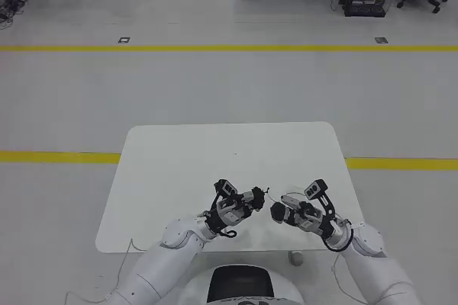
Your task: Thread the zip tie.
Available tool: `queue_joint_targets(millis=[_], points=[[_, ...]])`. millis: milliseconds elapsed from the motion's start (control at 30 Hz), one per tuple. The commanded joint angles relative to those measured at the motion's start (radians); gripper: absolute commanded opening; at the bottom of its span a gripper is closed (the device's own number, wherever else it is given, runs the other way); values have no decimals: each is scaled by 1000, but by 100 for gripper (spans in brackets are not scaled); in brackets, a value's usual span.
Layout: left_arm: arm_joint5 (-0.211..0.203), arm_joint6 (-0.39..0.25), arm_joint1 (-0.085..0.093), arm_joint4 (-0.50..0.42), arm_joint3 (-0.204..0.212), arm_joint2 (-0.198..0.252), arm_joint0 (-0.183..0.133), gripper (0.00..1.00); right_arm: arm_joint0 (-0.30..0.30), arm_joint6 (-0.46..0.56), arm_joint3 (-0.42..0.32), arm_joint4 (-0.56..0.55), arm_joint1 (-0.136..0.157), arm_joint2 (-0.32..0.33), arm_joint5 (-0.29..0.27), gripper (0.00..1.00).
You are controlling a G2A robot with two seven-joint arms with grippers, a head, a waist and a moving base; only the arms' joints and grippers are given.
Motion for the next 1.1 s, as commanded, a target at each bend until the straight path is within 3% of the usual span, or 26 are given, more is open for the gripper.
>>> queue_joint_targets(millis=[0, 267, 567, 1067], points=[[0, 0, 0, 0, 0, 0, 0, 0, 2, 13, 4, 1, 1, -2, 3, 100], [0, 0, 0, 0, 0, 0, 0, 0, 15, 42, 8, 75, -4, -23, 8, 98], [0, 0, 0, 0, 0, 0, 0, 0, 32, 55, 17, 126, -8, -40, 23, 49], [0, 0, 0, 0, 0, 0, 0, 0, 41, 44, 21, 130, -9, -52, 24, 29]])
